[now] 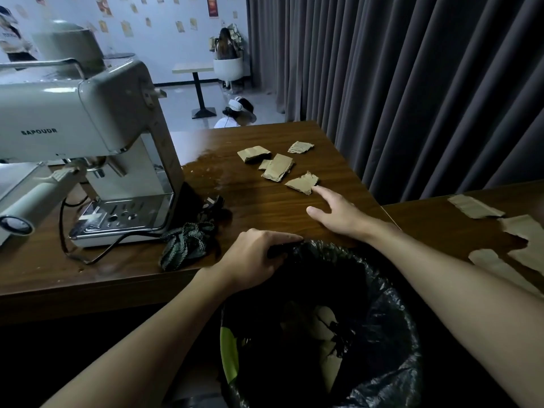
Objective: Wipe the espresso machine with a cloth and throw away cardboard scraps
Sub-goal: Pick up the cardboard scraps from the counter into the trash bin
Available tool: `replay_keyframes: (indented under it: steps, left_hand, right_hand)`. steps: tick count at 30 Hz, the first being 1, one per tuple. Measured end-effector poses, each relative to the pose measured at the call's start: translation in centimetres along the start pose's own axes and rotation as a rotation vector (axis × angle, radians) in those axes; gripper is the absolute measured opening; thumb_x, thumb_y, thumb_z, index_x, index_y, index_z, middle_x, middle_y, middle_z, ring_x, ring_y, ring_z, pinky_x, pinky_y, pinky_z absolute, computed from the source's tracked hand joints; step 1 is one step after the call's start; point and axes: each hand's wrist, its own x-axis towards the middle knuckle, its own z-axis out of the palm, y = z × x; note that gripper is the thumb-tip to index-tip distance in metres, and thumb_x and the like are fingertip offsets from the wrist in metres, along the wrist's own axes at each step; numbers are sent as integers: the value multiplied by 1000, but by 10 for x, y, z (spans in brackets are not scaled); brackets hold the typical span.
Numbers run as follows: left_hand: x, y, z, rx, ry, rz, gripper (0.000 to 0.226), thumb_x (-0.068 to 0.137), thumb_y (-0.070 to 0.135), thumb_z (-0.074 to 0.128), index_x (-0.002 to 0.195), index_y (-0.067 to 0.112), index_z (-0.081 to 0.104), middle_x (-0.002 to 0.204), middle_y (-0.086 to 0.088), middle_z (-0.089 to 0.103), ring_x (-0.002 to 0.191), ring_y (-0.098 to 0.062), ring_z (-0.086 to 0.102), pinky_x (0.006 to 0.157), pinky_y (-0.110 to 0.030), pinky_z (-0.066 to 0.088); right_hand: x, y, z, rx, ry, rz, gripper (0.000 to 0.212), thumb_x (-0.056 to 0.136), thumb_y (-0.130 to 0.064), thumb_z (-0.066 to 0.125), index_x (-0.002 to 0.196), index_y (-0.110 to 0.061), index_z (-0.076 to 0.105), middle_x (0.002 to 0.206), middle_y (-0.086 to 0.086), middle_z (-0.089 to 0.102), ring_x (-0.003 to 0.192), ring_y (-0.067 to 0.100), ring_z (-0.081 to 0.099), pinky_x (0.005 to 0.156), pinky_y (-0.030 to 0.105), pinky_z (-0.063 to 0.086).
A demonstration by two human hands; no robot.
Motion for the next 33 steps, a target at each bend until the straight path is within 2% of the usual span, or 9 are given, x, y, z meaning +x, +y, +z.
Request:
replay_keyframes:
  steps: [4, 8, 10, 14, 18, 23, 27, 30, 33]
  left_hand:
    - [0, 0, 0, 1, 1, -10, 58, 85, 9, 63, 136, 37, 59, 134, 13, 63, 124, -5, 58, 105, -31, 48]
    - [0, -1, 0, -15, -5, -13, 57, 86, 10, 62, 136, 36, 58, 135, 12, 63, 124, -5, 58, 104, -31, 50]
    - [1, -1, -1, -22, 1, -12, 55, 87, 11, 62, 136, 36, 59, 134, 12, 64, 124, -5, 58, 104, -31, 49]
    - [1, -2, -1, -20, 9, -15, 54, 86, 12, 62, 134, 35, 60, 133, 11, 64, 123, -5, 59, 104, -30, 49]
    - [0, -2, 0, -8, 5, -21, 55, 86, 10, 63, 135, 36, 59, 135, 11, 63, 125, -5, 58, 105, -29, 48]
    - [-1, 1, 0, 13, 13, -23, 58, 86, 9, 64, 136, 39, 58, 135, 12, 63, 124, -4, 58, 104, -26, 48]
    - [-2, 4, 0, 18, 22, -12, 59, 86, 7, 63, 135, 39, 59, 134, 13, 63, 124, -6, 58, 102, -28, 49]
    - [-5, 4, 0, -42, 36, -33, 55, 87, 6, 65, 132, 36, 62, 133, 13, 64, 124, -4, 58, 104, -33, 50]
    - [-8, 4, -3, -79, 102, -38, 51, 87, 5, 64, 129, 33, 65, 129, 13, 67, 121, -4, 60, 102, -32, 52]
  right_hand:
    - [19, -4, 12, -232, -6, -30, 67, 98, -52, 40, 155, -34, 10, 163, -11, 3, 150, 11, -3, 118, 46, 0]
    - [28, -9, 8, -316, -48, 1, 64, 99, -52, 36, 155, -34, 9, 163, -6, 9, 150, 13, 1, 119, 49, 2]
    - [29, -9, 6, -373, -23, -24, 61, 100, -51, 35, 154, -32, 15, 161, -4, 17, 149, 15, 8, 118, 50, 7]
    - [22, -7, -2, -415, 32, -111, 48, 100, -51, 35, 139, -27, 48, 148, -3, 34, 141, 17, 19, 114, 49, 14]
    - [13, -2, -8, -298, 58, -70, 27, 99, -47, 42, 116, -33, 59, 151, 2, 32, 143, 24, 20, 114, 49, 15]
    - [-1, 9, -7, -205, 115, -91, 10, 95, -39, 55, 90, -31, 58, 121, -7, 55, 120, 19, 47, 101, 42, 25]
    - [-13, 8, -10, -59, 247, -49, 25, 85, -24, 71, 102, -23, 53, 110, -4, 50, 104, 16, 48, 90, 34, 34]
    - [-20, 0, -19, 112, 314, -22, 37, 85, -10, 68, 114, -21, 48, 113, -1, 49, 105, 17, 50, 82, 26, 38]
    - [-31, -7, -33, 255, 320, -8, 34, 87, -8, 66, 116, -22, 53, 116, 3, 56, 107, 19, 56, 84, 29, 49]
